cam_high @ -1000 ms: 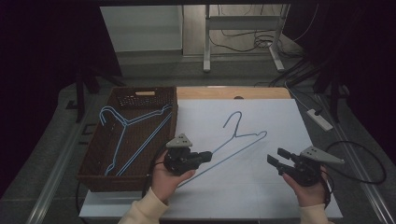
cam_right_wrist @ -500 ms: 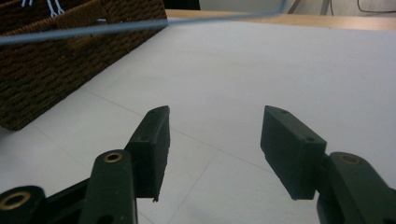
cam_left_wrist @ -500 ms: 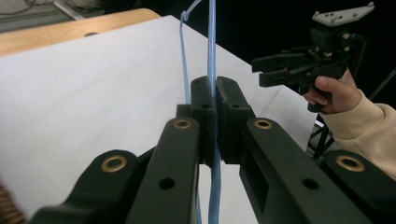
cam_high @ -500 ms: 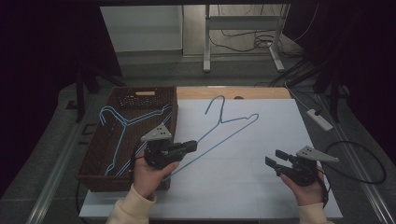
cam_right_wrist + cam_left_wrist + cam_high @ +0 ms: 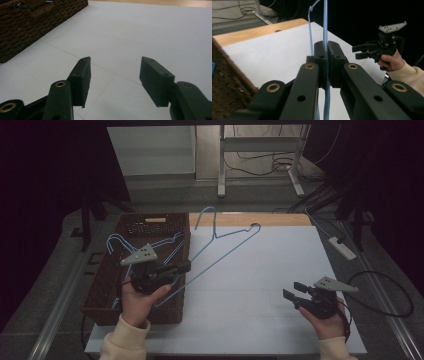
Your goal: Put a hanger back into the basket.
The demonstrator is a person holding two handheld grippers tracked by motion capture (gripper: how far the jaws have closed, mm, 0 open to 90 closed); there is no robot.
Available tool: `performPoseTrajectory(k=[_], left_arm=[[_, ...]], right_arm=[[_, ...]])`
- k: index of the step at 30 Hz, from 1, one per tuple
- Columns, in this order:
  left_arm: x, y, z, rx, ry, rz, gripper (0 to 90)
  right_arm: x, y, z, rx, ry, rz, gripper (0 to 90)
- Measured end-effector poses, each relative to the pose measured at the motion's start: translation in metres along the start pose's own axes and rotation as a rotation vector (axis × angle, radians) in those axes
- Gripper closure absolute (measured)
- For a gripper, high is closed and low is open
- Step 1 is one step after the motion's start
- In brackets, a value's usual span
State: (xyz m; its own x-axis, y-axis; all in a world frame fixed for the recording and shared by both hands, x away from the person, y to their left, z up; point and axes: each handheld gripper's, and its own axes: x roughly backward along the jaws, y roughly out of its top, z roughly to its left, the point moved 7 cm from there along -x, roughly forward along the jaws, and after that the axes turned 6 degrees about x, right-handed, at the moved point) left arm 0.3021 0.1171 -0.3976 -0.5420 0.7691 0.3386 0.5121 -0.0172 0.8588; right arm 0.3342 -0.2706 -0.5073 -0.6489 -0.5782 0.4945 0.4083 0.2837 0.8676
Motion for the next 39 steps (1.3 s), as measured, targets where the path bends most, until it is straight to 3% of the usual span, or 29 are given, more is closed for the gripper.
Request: performPoseTrajectory(k=[13,20,30,39], left_arm=[[0.038,0.012,0.027,0.036,0.062,-0.082,86.0],[0.062,0.012,0.056,0.081,0.128,-0.118,86.0],[0.081,0.001,0.09,0.145,0.194,-0.127,86.0],[0.09,-0.008,0.103,0.16,0.244,-0.107,86.1]], right_arm=[[-0.001,-0.002,0.0,0.006,-0.004,0.013,43.2],[-0.002,-0.002,0.0,0.01,-0.004,0.018,43.2],[-0.003,-0.004,0.0,0.011,-0.006,0.028,43.2],[-0.004,-0.004,0.0,0.016,-0.008,0.033,43.2]])
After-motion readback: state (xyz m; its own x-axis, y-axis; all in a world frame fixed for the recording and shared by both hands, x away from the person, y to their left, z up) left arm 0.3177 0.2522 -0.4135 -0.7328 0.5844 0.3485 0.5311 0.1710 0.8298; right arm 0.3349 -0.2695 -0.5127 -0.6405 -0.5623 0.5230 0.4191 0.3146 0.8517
